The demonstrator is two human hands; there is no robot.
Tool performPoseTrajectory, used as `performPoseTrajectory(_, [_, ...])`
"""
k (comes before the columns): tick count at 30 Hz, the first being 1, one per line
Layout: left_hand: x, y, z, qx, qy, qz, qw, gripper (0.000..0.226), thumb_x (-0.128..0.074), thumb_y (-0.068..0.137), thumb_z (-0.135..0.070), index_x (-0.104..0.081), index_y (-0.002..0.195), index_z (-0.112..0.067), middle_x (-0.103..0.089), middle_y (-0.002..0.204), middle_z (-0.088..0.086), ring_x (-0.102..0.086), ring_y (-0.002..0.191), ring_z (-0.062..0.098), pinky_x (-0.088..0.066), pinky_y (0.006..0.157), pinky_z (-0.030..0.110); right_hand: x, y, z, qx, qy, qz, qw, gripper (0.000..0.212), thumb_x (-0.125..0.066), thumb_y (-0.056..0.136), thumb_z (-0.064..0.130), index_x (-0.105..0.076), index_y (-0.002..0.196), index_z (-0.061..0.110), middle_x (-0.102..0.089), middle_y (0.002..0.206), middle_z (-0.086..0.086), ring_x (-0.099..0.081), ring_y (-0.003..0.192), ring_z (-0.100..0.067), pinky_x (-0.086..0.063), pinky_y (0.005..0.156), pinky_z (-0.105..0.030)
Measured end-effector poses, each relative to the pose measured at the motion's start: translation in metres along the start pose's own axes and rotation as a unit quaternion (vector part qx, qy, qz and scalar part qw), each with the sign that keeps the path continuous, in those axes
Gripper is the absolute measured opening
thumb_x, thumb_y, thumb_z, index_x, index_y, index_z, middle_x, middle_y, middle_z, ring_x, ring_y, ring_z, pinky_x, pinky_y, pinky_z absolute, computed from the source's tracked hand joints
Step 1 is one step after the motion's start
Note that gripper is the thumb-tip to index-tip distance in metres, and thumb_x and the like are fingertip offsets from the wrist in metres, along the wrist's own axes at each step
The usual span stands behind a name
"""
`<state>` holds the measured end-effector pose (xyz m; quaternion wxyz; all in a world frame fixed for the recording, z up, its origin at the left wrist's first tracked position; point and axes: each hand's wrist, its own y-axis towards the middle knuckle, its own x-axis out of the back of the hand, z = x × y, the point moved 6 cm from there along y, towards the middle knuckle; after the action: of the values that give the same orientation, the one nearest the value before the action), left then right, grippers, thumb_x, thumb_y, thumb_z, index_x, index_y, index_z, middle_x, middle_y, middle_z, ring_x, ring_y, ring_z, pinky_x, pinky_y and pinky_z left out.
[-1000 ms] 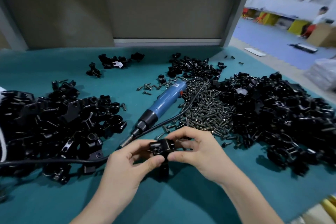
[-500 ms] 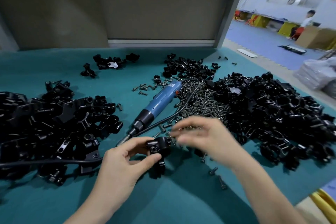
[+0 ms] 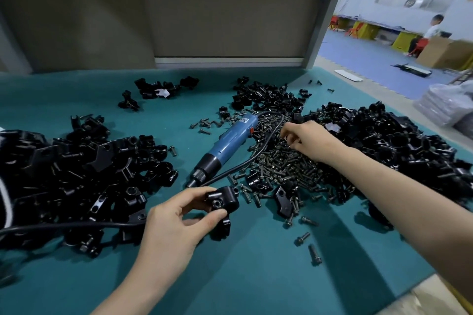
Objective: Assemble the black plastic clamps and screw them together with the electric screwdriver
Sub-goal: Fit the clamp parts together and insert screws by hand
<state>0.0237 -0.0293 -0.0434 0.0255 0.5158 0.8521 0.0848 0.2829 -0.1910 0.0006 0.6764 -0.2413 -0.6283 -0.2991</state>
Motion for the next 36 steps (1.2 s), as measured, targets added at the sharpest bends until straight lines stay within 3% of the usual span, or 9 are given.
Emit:
performPoseTrajectory(7, [0.0, 0.0, 0.002, 0.0, 0.016, 0.012, 1.0, 0.033, -0.08, 0.068, -0.015, -0.073, 0.088, -0.04, -0.075, 0.085, -0.007, -0.072, 0.072, 0.011, -0.054, 0.068, 0.015, -0.002, 0.012, -0.003, -0.037, 0.054, 0.095, 0.993, 0.029, -0.057, 0.082, -0.006, -0.052, 0.095, 0.02, -0.071, 0.083, -0.009, -0.06, 0.069, -0.015, -0.044, 0.059, -0.021])
performPoseTrajectory(11, [0.0, 0.0, 0.001, 0.006, 0.002, 0.006, 1.0, 0.031, -0.078, 0.06, -0.03, -0.073, 0.089, -0.04, -0.075, 0.084, -0.005, -0.072, 0.072, 0.015, -0.055, 0.068, 0.017, -0.001, 0.013, -0.008, -0.069, 0.063, 0.134, 0.987, 0.024, -0.066, 0.082, 0.0, -0.054, 0.089, 0.02, -0.062, 0.074, -0.005, -0.055, 0.068, -0.019, -0.048, 0.07, -0.031])
performPoseTrajectory(16, [0.0, 0.0, 0.003, 0.015, 0.013, 0.009, 1.0, 0.033, -0.081, 0.067, -0.019, -0.073, 0.09, -0.041, -0.075, 0.086, -0.006, -0.073, 0.073, 0.018, -0.059, 0.074, 0.026, 0.031, -0.005, 0.006, -0.037, 0.139, 0.028, 0.989, 0.015, -0.061, 0.087, 0.004, -0.07, 0.094, 0.013, -0.062, 0.069, -0.006, -0.041, 0.048, -0.005, -0.036, 0.047, -0.013])
performPoseTrajectory(18, [0.0, 0.0, 0.004, 0.013, 0.018, 0.005, 1.0, 0.035, -0.081, 0.069, -0.014, -0.073, 0.091, -0.04, -0.075, 0.086, -0.006, -0.073, 0.073, 0.018, -0.059, 0.075, 0.027, 0.042, -0.022, 0.029, -0.016, 0.247, -0.01, 0.969, 0.016, -0.06, 0.088, 0.003, -0.069, 0.088, 0.015, -0.063, 0.074, -0.006, -0.044, 0.05, -0.001, -0.037, 0.051, -0.012])
performPoseTrajectory(23, [0.0, 0.0, 0.0, 0.003, 0.021, -0.008, 1.0, 0.038, -0.082, 0.068, -0.009, -0.073, 0.09, -0.038, -0.075, 0.083, -0.006, -0.07, 0.066, 0.014, -0.055, 0.064, 0.018, 0.031, -0.075, 0.115, 0.063, 0.522, -0.01, 0.851, 0.023, -0.064, 0.083, -0.005, -0.069, 0.079, 0.017, -0.067, 0.074, 0.008, -0.06, 0.07, -0.004, -0.049, 0.069, -0.015])
performPoseTrajectory(27, [-0.001, 0.0, -0.005, -0.025, 0.034, 0.001, 0.999, 0.033, -0.083, 0.067, -0.008, -0.075, 0.085, -0.034, -0.075, 0.081, -0.008, -0.07, 0.073, 0.007, -0.052, 0.066, 0.015, 0.012, -0.095, 0.162, 0.121, 0.492, -0.055, 0.861, 0.023, -0.062, 0.075, -0.002, -0.062, 0.079, 0.021, -0.062, 0.072, -0.001, -0.057, 0.067, -0.013, -0.049, 0.067, -0.027])
performPoseTrajectory(30, [-0.001, -0.002, -0.009, -0.042, 0.036, 0.002, 0.998, 0.029, -0.081, 0.063, -0.024, -0.073, 0.086, -0.039, -0.074, 0.082, -0.012, -0.069, 0.077, 0.004, -0.05, 0.07, 0.012, 0.011, -0.102, 0.171, 0.165, 0.401, -0.119, 0.893, 0.022, -0.062, 0.073, -0.002, -0.058, 0.081, 0.018, -0.061, 0.072, 0.002, -0.056, 0.065, -0.012, -0.048, 0.065, -0.021])
performPoseTrajectory(32, [-0.001, -0.002, -0.008, -0.043, 0.033, 0.003, 0.999, 0.034, -0.082, 0.064, -0.019, -0.072, 0.089, -0.039, -0.074, 0.083, -0.01, -0.069, 0.076, 0.007, -0.052, 0.068, 0.014, 0.015, -0.105, 0.173, 0.188, 0.347, -0.155, 0.906, 0.015, -0.063, 0.073, -0.004, -0.06, 0.079, 0.009, -0.06, 0.071, 0.002, -0.053, 0.066, -0.009, -0.045, 0.064, -0.016])
performPoseTrajectory(36, [-0.001, -0.001, -0.004, -0.04, 0.026, 0.008, 0.999, 0.038, -0.08, 0.069, -0.004, -0.073, 0.089, -0.035, -0.074, 0.084, -0.004, -0.069, 0.077, 0.014, -0.055, 0.067, 0.021, 0.02, -0.11, 0.177, 0.214, 0.257, -0.195, 0.922, 0.007, -0.063, 0.072, -0.004, -0.06, 0.076, 0.001, -0.058, 0.072, -0.003, -0.051, 0.069, -0.02, -0.044, 0.063, -0.03])
